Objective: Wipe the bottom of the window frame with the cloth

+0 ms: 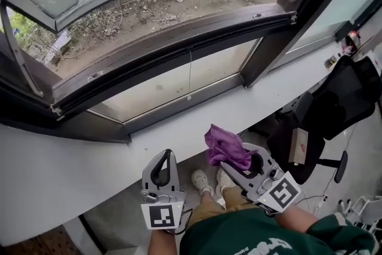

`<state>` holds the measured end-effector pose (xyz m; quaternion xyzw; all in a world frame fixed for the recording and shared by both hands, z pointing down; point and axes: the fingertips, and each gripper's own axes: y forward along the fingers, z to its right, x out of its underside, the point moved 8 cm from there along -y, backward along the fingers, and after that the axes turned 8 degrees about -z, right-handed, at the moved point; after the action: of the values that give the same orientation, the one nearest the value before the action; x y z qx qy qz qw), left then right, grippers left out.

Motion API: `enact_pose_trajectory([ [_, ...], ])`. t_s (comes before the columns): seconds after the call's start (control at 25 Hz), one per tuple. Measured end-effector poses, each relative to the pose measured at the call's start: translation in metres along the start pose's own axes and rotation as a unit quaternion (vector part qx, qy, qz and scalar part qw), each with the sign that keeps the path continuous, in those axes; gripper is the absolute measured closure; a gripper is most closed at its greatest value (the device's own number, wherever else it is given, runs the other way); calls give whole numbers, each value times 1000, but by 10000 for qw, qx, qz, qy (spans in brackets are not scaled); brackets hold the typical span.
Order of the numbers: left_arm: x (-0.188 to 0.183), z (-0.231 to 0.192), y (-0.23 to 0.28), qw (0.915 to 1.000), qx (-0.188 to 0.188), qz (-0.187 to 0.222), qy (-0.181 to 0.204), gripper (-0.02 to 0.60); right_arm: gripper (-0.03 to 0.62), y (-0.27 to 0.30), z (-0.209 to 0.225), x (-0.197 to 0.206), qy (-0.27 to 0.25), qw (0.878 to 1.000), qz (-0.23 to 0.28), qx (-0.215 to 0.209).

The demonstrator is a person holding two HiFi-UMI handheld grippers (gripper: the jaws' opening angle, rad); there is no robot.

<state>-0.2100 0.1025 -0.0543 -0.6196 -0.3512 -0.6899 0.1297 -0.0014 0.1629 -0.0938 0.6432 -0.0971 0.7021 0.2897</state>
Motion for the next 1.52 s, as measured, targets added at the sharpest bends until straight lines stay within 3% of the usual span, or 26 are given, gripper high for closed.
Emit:
enact_pose_trajectory([
  [0.12,4,6,7,9998,158,1,113,575,433,10,9,10,120,9994,-249,205],
  [0.24,7,6,13,9976,232,-157,641,575,444,21,19,20,290,9986,-399,212],
  [0.44,18,-3,25,9994,-294,-157,-135,575,444,47,38,37,513,9977,-377,-248],
  [0.88,85,-16,41,9901,-1391,-191,77,575,444,109,43,137,362,9889,-726,-1248],
  [1.12,141,-49,39,9844,-1750,-172,-27,575,444,152,30,188,482,9884,-547,-1334],
  [1.36,236,-124,45,9833,-1796,-93,-277,575,444,240,0,267,272,9903,-616,-1213],
  [1.52,236,-117,42,9816,-1884,54,-310,575,444,250,1,289,570,9881,-582,-1306],
])
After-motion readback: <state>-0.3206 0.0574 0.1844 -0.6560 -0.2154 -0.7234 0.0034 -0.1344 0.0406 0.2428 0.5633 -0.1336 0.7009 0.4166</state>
